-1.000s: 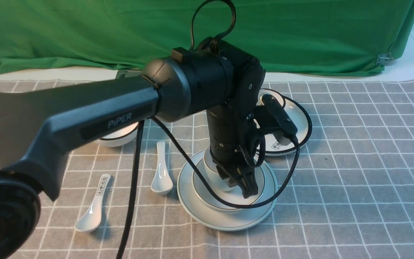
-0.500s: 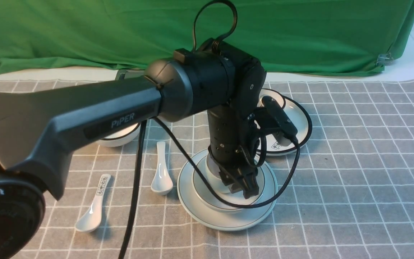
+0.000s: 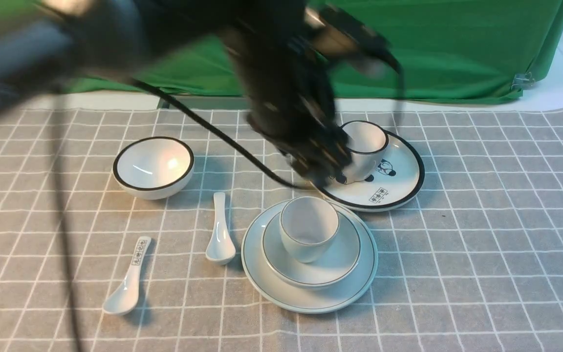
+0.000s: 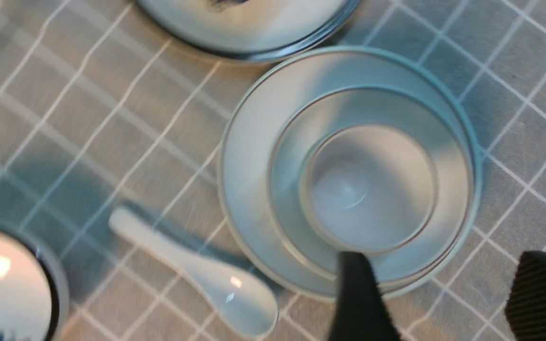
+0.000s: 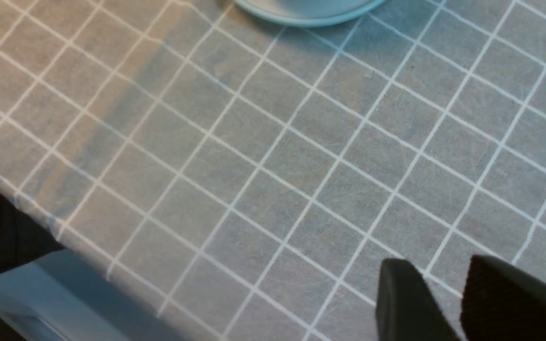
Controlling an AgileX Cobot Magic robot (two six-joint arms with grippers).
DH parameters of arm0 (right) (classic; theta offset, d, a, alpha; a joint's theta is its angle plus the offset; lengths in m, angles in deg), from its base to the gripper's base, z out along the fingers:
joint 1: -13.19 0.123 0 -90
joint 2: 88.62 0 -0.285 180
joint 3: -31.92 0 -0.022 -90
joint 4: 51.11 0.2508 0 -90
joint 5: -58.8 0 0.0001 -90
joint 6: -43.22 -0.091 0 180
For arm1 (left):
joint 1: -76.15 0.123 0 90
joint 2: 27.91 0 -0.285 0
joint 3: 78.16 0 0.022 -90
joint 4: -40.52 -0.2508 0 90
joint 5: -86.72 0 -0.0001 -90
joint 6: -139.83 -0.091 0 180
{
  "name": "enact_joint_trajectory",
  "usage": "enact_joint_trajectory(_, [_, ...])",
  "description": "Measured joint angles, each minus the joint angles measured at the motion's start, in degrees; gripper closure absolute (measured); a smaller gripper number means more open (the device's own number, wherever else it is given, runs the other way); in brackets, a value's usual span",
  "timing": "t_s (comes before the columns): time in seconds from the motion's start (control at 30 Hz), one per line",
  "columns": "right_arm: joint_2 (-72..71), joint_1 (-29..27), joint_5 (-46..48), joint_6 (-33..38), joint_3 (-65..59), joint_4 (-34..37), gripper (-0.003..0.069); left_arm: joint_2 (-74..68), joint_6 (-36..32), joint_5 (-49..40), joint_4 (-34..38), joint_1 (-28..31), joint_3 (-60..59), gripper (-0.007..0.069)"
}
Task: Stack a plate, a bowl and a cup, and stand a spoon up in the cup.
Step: Use the left arm to grab a blue soup spoon
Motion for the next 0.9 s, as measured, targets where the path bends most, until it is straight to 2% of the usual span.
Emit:
enact_joint_trajectory(0.13, [0.0, 0.0, -0.34, -0.57, 0.0, 0.05, 0.0425, -1.04, 1.3, -0.17, 5.97, 7.5, -6.02, 0.0371])
enact_joint_trajectory(0.23, [0.0, 0.0, -0.89, -0.99, 0.0, 0.11, 0.0424, -3.98, 1.96, 0.52, 6.4, 10.13, -7.63, 0.0393])
enact_joint_trajectory(0.43, [0.0, 0.0, -1.14, -1.63, 0.0, 0.11, 0.0419, -10.91, 7.03, 5.5, 2.06, 13.02, -8.06, 0.035])
enact_joint_trajectory(0.63, [0.0, 0.0, -1.2, -1.86, 0.0, 0.11, 0.0419, -15.47, 8.03, 8.53, 0.43, 13.02, -8.06, 0.0306])
enact_joint_trajectory(0.73, [0.0, 0.0, -1.25, -1.86, 0.0, 0.11, 0.0419, -16.61, 8.38, 9.4, 0.15, 13.02, -8.06, 0.03])
enact_joint_trajectory(0.9, [0.0, 0.0, -0.89, -1.98, 0.0, 0.11, 0.0419, -18.27, 13.53, 12.95, -3.6, 13.02, -8.06, 0.0299])
